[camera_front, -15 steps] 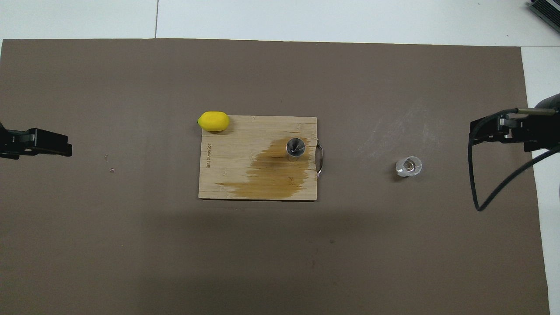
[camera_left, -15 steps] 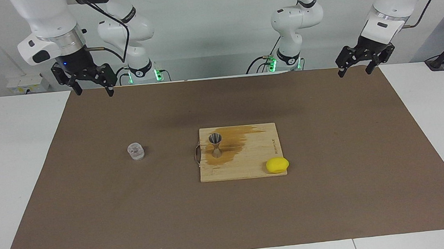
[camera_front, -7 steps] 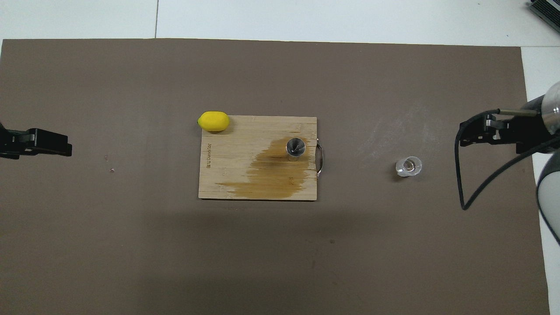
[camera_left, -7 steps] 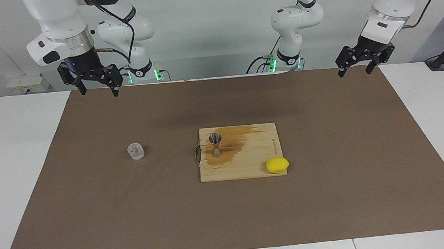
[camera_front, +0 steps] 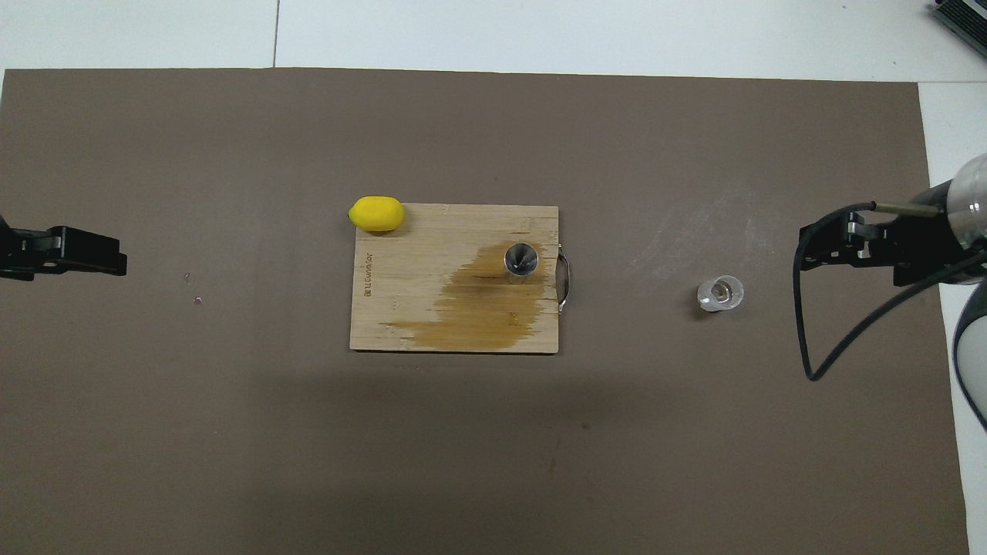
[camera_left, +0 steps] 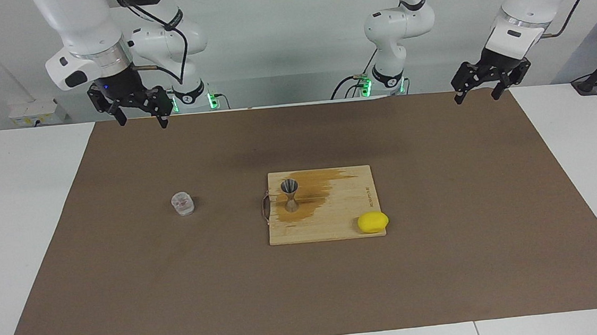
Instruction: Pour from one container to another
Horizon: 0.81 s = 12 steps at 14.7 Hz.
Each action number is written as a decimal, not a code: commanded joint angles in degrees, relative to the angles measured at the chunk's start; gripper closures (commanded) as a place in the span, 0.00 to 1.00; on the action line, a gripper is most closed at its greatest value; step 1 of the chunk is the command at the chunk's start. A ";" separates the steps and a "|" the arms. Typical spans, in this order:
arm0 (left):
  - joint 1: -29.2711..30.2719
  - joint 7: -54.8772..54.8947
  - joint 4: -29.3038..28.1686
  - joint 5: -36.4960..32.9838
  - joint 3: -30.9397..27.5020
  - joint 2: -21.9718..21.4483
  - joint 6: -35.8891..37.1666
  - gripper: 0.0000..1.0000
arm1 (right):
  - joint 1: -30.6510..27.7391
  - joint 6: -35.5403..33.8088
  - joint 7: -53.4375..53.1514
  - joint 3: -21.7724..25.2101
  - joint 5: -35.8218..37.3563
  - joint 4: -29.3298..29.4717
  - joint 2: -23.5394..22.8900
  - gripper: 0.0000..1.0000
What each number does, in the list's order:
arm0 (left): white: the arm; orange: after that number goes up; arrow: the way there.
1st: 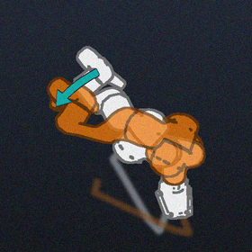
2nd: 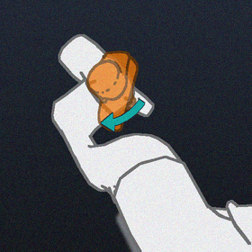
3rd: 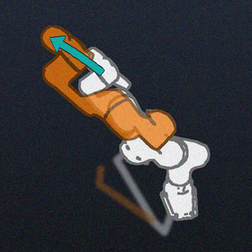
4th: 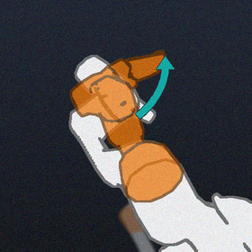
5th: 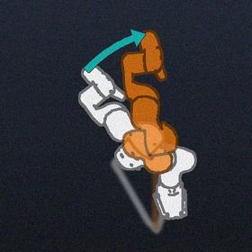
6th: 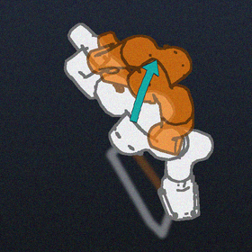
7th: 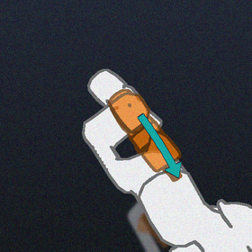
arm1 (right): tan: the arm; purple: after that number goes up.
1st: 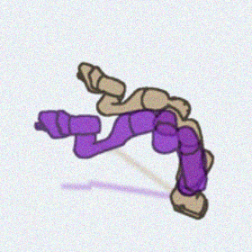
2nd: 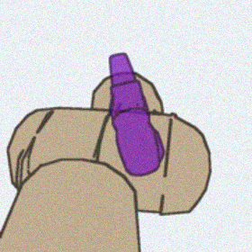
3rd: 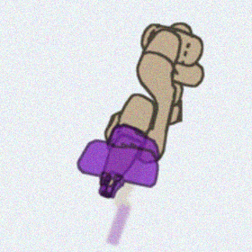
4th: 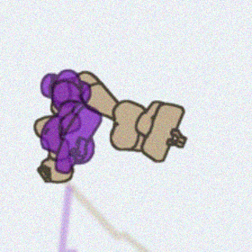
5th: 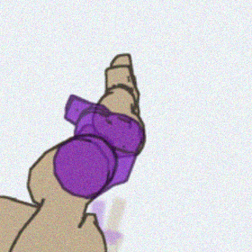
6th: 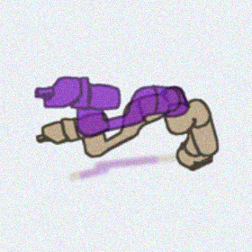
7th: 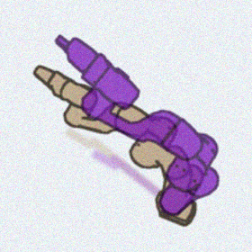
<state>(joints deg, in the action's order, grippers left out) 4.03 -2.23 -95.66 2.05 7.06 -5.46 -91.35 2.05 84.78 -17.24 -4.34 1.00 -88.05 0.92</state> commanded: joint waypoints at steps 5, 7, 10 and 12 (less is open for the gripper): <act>0.01 -0.41 -1.90 0.67 -0.20 -1.74 -0.23 0.00 | -0.90 2.14 -0.08 -0.24 -0.91 -2.57 1.80 0.00; 0.10 -0.41 -1.90 0.67 -0.20 -1.74 -0.23 0.00 | -0.90 2.14 0.18 -0.24 -0.74 -2.74 1.89 0.00; -0.16 -0.67 -1.98 0.67 -0.12 -1.83 -0.49 0.00 | -0.82 1.62 1.85 -0.15 -0.21 -2.66 1.89 0.00; -0.07 0.12 -2.07 0.67 -0.12 -1.83 -0.93 0.00 | -0.90 1.53 2.73 -0.15 -0.30 -2.74 1.89 0.00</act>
